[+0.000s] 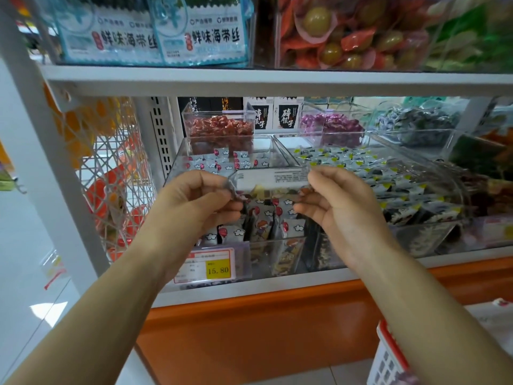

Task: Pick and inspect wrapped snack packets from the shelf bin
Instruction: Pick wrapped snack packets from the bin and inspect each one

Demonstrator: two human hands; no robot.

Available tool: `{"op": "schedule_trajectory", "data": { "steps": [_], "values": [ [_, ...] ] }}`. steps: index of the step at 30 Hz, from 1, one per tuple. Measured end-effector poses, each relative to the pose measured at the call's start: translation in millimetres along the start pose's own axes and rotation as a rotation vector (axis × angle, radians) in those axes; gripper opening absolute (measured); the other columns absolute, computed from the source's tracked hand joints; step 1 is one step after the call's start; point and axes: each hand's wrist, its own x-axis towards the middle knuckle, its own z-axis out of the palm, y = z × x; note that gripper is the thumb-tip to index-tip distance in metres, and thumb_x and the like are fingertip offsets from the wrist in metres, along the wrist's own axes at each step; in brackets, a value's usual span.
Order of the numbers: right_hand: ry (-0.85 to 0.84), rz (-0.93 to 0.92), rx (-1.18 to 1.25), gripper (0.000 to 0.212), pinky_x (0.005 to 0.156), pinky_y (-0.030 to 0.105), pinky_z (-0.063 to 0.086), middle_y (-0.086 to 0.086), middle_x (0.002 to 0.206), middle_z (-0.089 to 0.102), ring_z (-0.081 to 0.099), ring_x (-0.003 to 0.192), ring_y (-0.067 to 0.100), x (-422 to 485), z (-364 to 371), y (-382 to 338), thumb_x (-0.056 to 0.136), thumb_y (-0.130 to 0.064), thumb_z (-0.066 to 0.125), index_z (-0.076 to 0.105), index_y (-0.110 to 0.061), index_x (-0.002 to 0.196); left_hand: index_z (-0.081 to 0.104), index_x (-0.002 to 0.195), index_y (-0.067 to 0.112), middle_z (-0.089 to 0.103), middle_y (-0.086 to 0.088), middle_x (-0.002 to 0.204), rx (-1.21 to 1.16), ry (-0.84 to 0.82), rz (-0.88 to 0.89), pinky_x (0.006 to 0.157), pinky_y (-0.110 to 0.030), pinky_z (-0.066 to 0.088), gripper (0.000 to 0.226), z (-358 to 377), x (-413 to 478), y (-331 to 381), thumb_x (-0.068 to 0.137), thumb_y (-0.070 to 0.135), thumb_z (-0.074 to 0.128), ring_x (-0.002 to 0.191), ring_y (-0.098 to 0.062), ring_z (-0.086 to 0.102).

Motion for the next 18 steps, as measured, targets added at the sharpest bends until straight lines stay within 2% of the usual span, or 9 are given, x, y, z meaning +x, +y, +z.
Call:
{"op": "schedule_trajectory", "data": {
  "steps": [3,5,7,11,15,18],
  "values": [
    [-0.003,-0.038,-0.098,0.01,0.064,0.025,0.055,0.021,0.105,0.06,0.064,0.08,0.023,0,0,1,0.09,-0.004,0.056,0.063,-0.011,0.089,0.061,0.087,0.005,0.067,-0.019,0.103,-0.022,-0.003,-0.032,0.068,-0.023,0.056,0.009,1,0,1,0.079,0.004,0.063,0.09,-0.028,0.069],
    [-0.006,-0.056,-0.114,0.012,0.066,0.026,0.057,0.018,0.101,0.062,0.066,0.08,0.021,0,1,1,0.089,-0.001,0.056,0.064,-0.011,0.088,0.062,0.087,0.007,0.07,-0.013,0.099,0.027,-0.008,-0.011,0.07,-0.022,0.055,0.025,1,-1,1,0.069,0.023,0.067,0.09,-0.024,0.07],
    [0.0,-0.057,-0.1,0.013,0.066,0.027,0.057,0.015,0.095,0.063,0.068,0.077,0.02,1,3,2,0.089,0.0,0.055,0.064,-0.01,0.087,0.063,0.087,0.008,0.072,-0.009,0.092,0.075,0.02,0.003,0.071,-0.021,0.055,0.029,1,-3,2,0.067,0.029,0.066,0.087,-0.021,0.07],
    [0.036,-0.056,-0.062,0.013,0.065,0.026,0.057,0.02,0.096,0.065,0.069,0.085,0.029,2,6,4,0.091,-0.002,0.052,0.061,-0.006,0.082,0.064,0.093,0.008,0.073,-0.007,0.088,0.136,0.056,0.003,0.072,-0.023,0.057,0.009,-1,-1,2,0.085,0.01,0.062,0.083,-0.02,0.071],
    [0.082,-0.084,-0.076,0.018,0.06,0.023,0.056,0.013,0.085,0.064,0.069,0.073,0.015,3,10,6,0.091,0.0,0.05,0.056,-0.006,0.075,0.061,0.1,0.013,0.069,-0.013,0.094,0.265,0.045,0.073,0.07,-0.021,0.056,0.017,2,-3,2,0.087,0.003,0.059,0.081,-0.02,0.07],
    [0.094,-0.088,-0.078,0.018,0.06,0.023,0.056,0.013,0.086,0.063,0.068,0.071,0.012,4,12,8,0.09,0.0,0.051,0.056,-0.007,0.075,0.061,0.101,0.018,0.064,-0.016,0.101,0.312,0.046,0.069,0.08,-0.034,0.057,0.023,2,-3,2,0.086,0.0,0.06,0.085,-0.024,0.069]
  ]
}}
